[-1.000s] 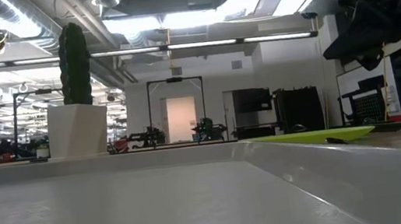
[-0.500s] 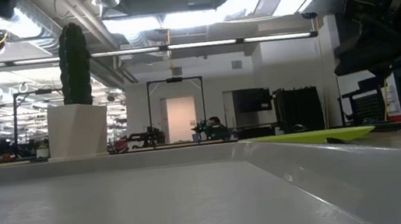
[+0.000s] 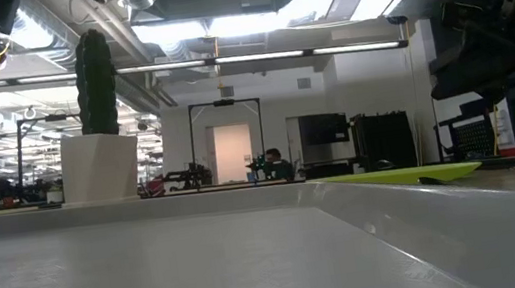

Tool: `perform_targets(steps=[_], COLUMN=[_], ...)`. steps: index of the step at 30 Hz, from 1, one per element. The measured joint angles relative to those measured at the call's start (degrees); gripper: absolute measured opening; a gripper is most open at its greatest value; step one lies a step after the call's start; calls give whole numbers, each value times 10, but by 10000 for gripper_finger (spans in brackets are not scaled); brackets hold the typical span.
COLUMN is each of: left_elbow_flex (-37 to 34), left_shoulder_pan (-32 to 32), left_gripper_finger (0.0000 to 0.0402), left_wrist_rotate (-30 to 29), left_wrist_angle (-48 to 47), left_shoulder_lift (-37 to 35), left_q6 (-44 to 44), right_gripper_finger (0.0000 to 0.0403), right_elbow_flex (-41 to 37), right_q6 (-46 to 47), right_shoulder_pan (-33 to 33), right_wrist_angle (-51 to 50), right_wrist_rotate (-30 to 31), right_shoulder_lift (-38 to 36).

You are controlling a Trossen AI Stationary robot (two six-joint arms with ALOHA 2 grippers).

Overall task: Pick and place plate/cup/fork/spoon on tray
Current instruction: Put the green plate on the gray serving tray to the bottom right of the black cup

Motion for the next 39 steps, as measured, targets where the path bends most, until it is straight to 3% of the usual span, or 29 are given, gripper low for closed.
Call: perform_targets(steps=[9, 14, 19, 26, 33, 39], left_elbow_flex=[2, 40, 80, 78, 70, 70], left_shoulder_pan=[0, 5, 31, 84, 130, 135], left_gripper_finger=[102, 102, 102, 102, 102, 102], left_wrist_rotate=[-40, -153, -266, -315, -339, -320], left_wrist_angle=[0, 29, 42, 34, 3, -25], left_shoulder_lift=[0, -13, -45, -105, -163, -201], left_q6=[3, 36, 163, 380, 465, 378], right_gripper_finger=[11, 11, 11, 11, 11, 11], right_elbow_flex=[0, 0, 0, 0, 0, 0], right_q6=[0, 3, 15, 15, 14, 14], right_shoulder_pan=[0, 0, 0, 0, 0, -1], right_wrist_angle=[0, 0, 0, 6, 14, 41], right_wrist_rotate=[0, 0, 0, 6, 102, 243], right_shoulder_lift=[0, 0, 0, 0, 0, 0])
